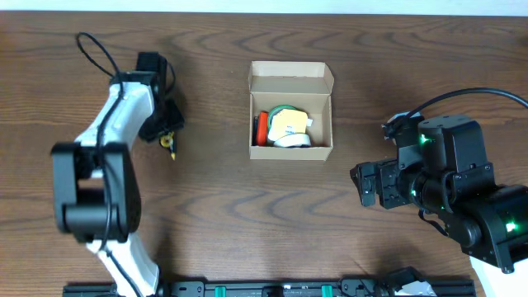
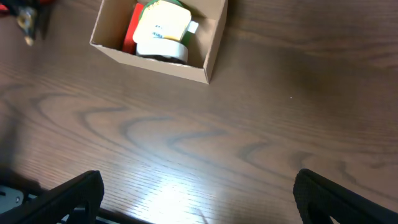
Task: Pack container
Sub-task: 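Carry the correction tape with the left gripper and drop it in the box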
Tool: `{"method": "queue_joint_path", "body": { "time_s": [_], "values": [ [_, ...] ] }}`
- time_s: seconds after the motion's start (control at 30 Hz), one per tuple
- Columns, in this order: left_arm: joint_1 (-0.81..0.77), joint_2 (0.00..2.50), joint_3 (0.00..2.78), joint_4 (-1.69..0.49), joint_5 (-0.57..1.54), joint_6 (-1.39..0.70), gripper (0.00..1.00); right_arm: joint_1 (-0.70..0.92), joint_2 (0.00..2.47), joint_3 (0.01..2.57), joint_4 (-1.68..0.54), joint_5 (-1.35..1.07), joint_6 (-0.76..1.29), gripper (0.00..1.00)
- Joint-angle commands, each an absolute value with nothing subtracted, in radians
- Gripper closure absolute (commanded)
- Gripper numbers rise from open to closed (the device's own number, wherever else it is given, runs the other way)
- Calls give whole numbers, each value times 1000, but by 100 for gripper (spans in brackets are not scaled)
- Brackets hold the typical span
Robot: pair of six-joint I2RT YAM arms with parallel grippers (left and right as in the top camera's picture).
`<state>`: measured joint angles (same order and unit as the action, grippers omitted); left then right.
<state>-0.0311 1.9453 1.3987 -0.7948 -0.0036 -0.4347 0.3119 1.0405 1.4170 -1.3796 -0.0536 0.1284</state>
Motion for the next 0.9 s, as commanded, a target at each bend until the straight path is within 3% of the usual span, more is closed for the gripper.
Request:
{"method": "queue_joint_path", "body": {
  "time_s": [0.0, 0.43, 0.87],
  "values": [
    [-80, 1812, 1411, -776, -4, -409, 72, 305, 1040, 1417, -1381, -57, 125, 1],
    [-506, 1721, 1509, -698, 75, -434, 68, 305, 1041, 1417, -1382, -57, 125, 1],
    [-616, 1858, 1635, -594, 182, -450, 69, 304, 1040, 1417, -1382, -57, 126, 1]
  ]
}}
